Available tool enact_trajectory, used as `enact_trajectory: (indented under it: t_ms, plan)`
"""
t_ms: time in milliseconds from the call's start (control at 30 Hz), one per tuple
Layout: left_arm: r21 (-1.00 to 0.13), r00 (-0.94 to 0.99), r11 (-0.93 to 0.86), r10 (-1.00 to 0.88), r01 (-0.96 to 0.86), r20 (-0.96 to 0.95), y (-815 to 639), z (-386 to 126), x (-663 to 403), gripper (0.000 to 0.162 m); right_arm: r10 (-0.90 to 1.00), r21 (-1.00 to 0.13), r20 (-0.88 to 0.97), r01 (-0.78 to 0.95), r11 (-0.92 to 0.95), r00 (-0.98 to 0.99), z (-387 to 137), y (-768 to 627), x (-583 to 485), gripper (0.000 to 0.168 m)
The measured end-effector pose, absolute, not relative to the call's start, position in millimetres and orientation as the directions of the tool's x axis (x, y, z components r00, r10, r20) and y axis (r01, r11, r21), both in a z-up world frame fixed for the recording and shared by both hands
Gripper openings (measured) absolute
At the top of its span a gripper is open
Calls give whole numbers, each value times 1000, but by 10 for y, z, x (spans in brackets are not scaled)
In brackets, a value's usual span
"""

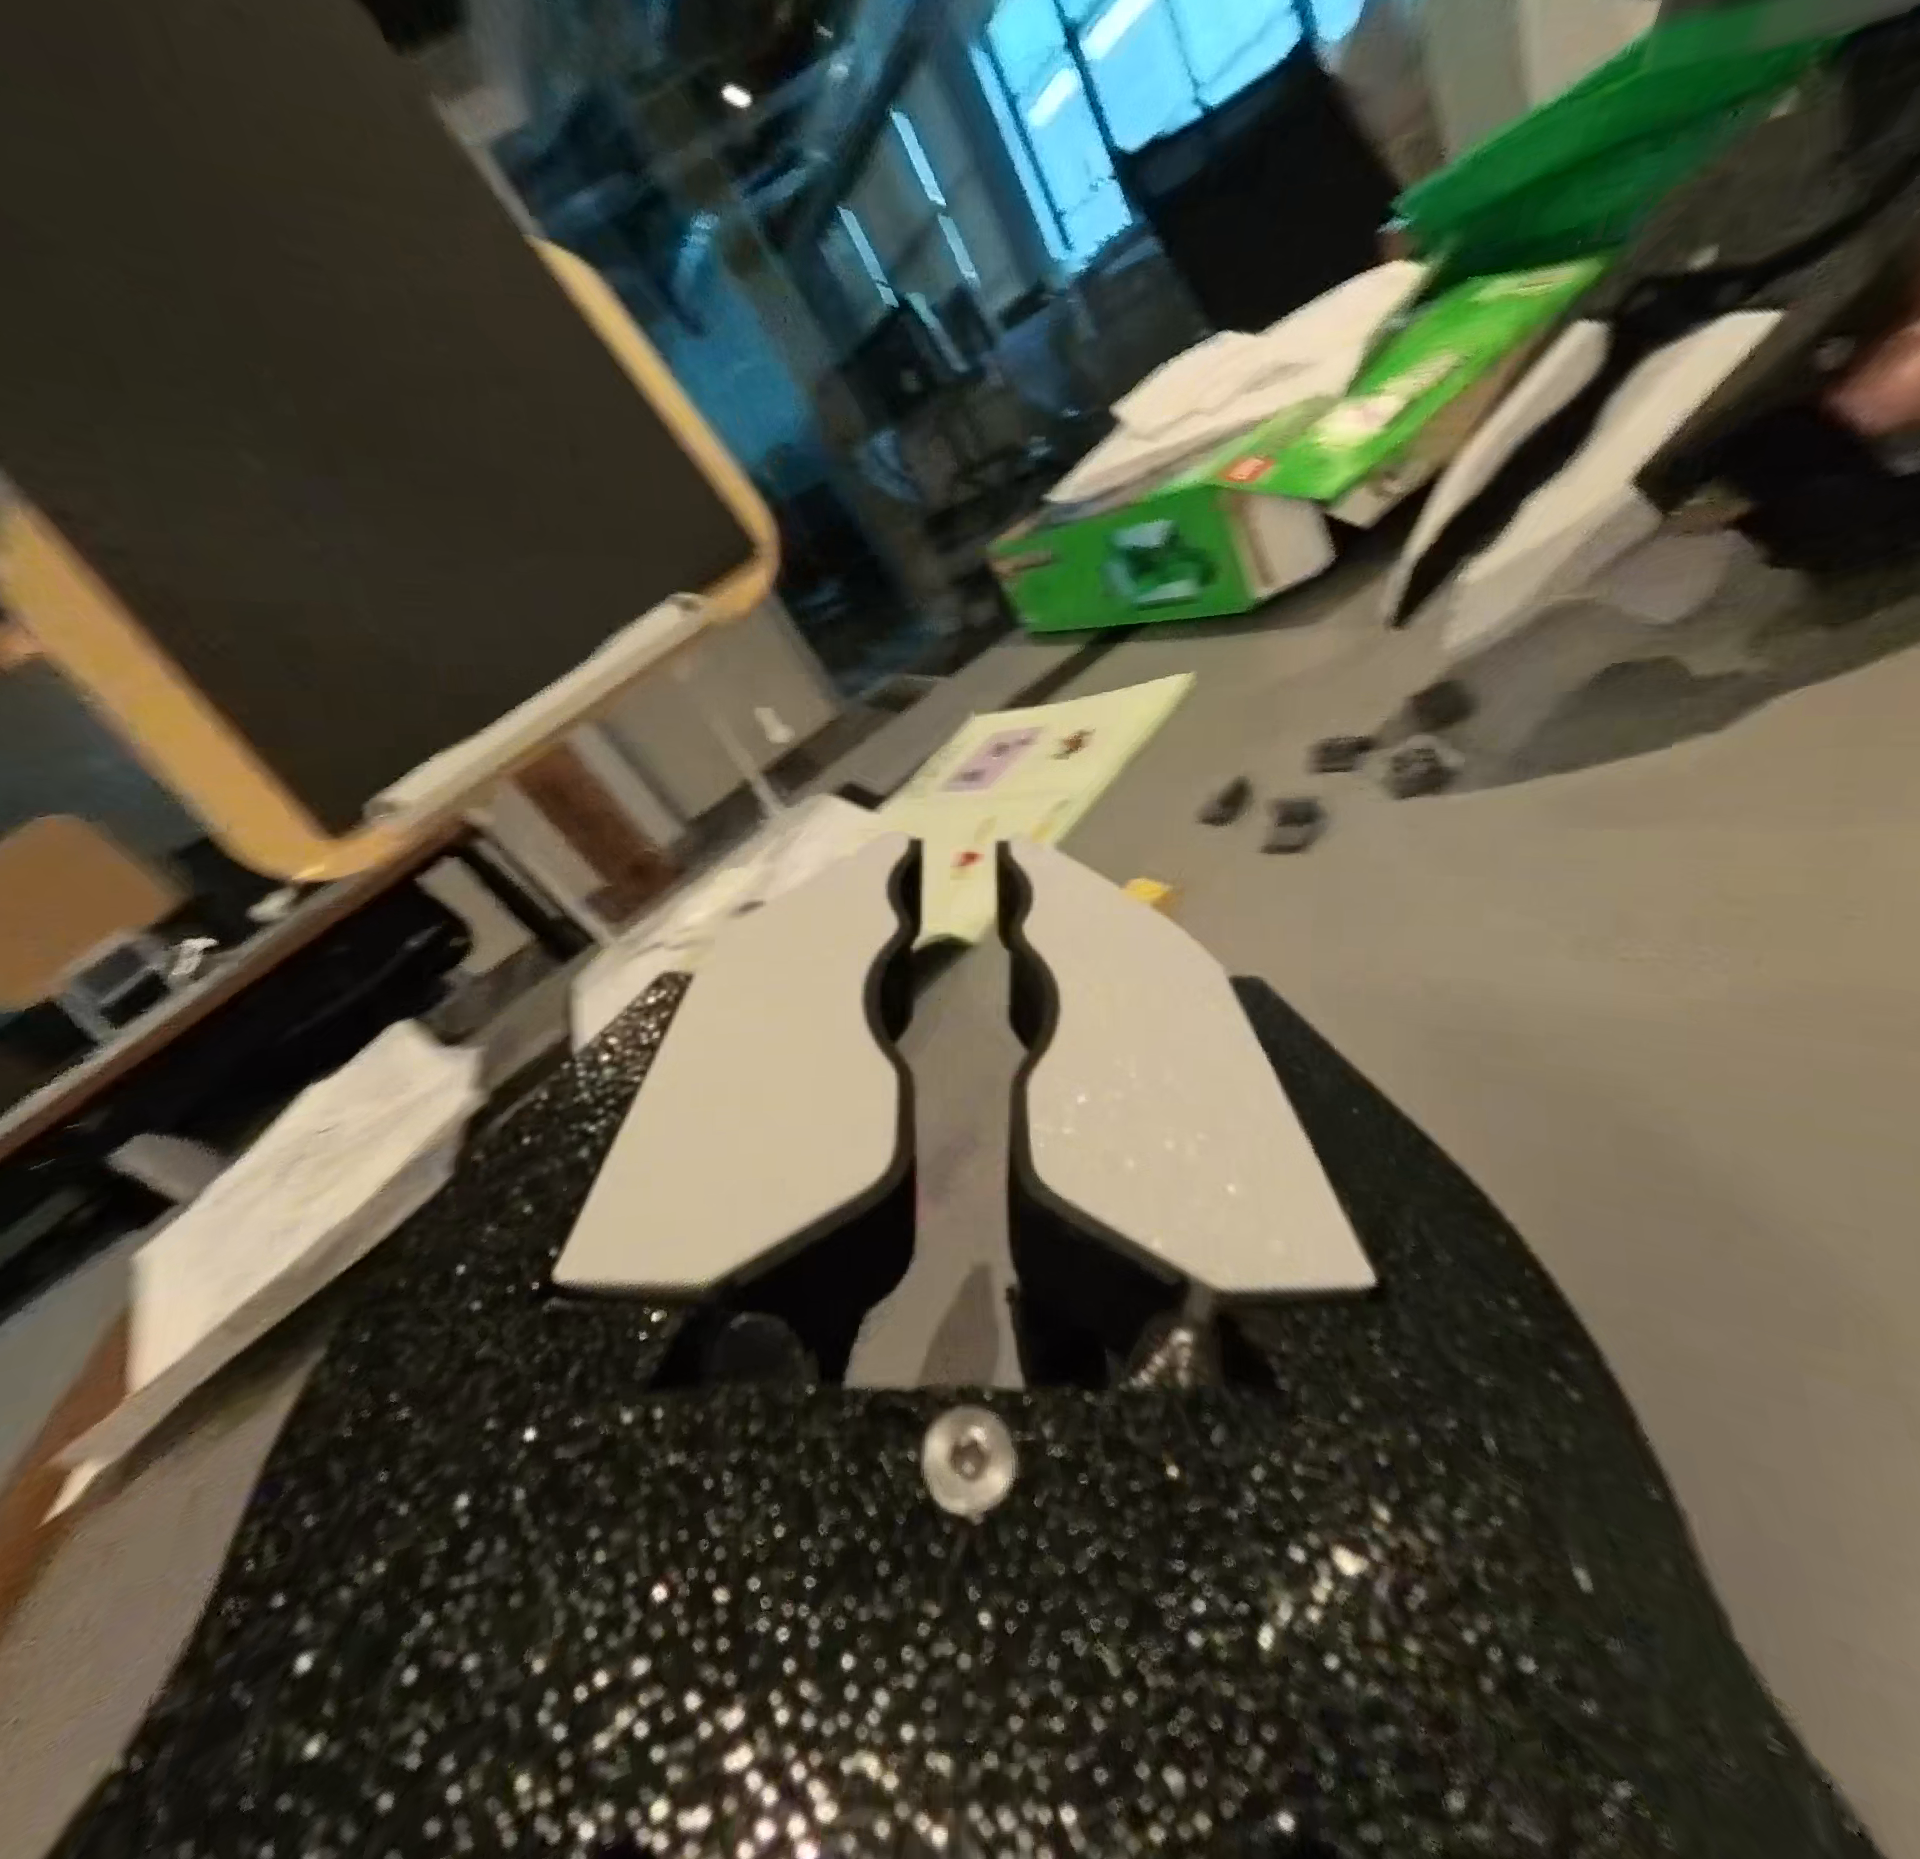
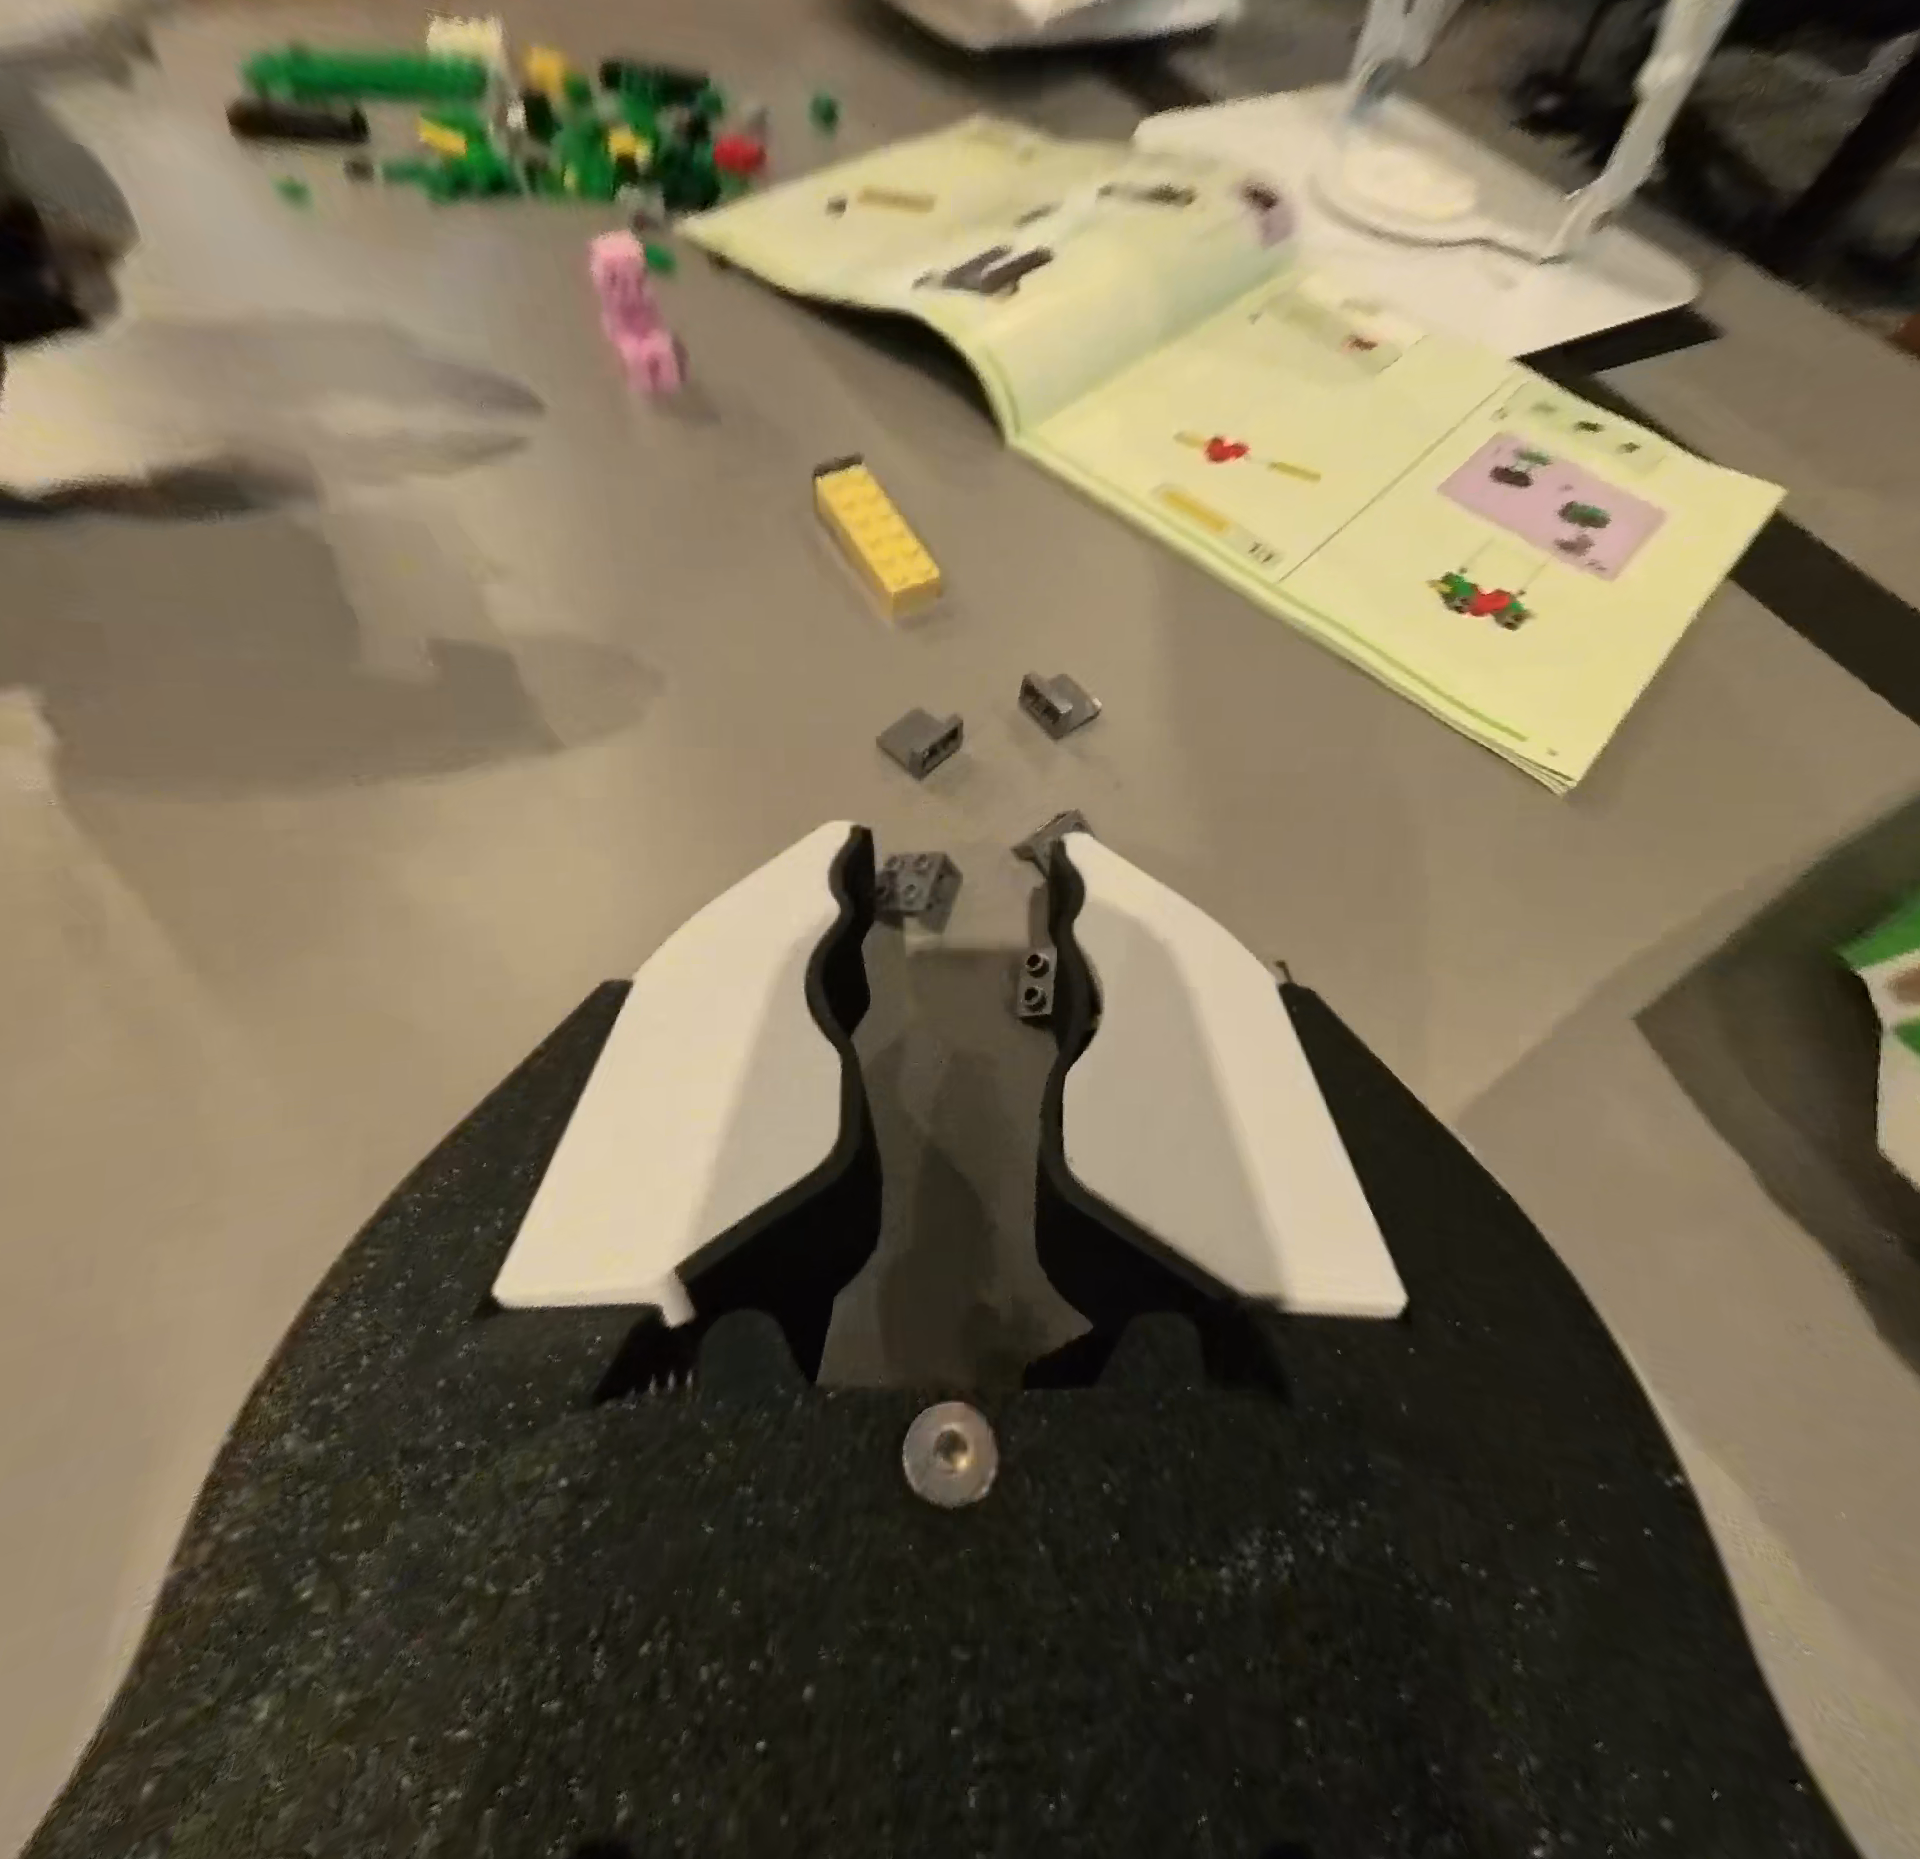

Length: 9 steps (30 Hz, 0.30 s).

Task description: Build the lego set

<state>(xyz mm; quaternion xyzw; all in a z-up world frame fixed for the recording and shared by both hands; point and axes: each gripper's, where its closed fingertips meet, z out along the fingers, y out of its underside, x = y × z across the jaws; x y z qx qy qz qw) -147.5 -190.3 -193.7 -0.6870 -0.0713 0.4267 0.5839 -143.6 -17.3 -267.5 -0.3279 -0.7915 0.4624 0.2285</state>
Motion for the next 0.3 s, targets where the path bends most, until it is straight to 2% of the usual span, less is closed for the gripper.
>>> enact_trajectory:
  t_ms: [100, 200, 300]
  plan:
    - [-855, 718, -376, 476, -356, -508, -1506, -2125, -1524, 29, 750, -903, 80, 271, 334, -657, -2608, -150, -1411, 30]
    - [-821, 812, -470, 306, -324, -496, -1290, -2361, -1601, 35, 757, -915, 118, 226, 335, -643, -2557, -128, -1399, 29]
    - [-797, 895, -551, 185, -247, -405, -1254, -2543, -1690, 42, 763, -931, 145, 175, 321, -630, -2489, -120, -1379, 29]
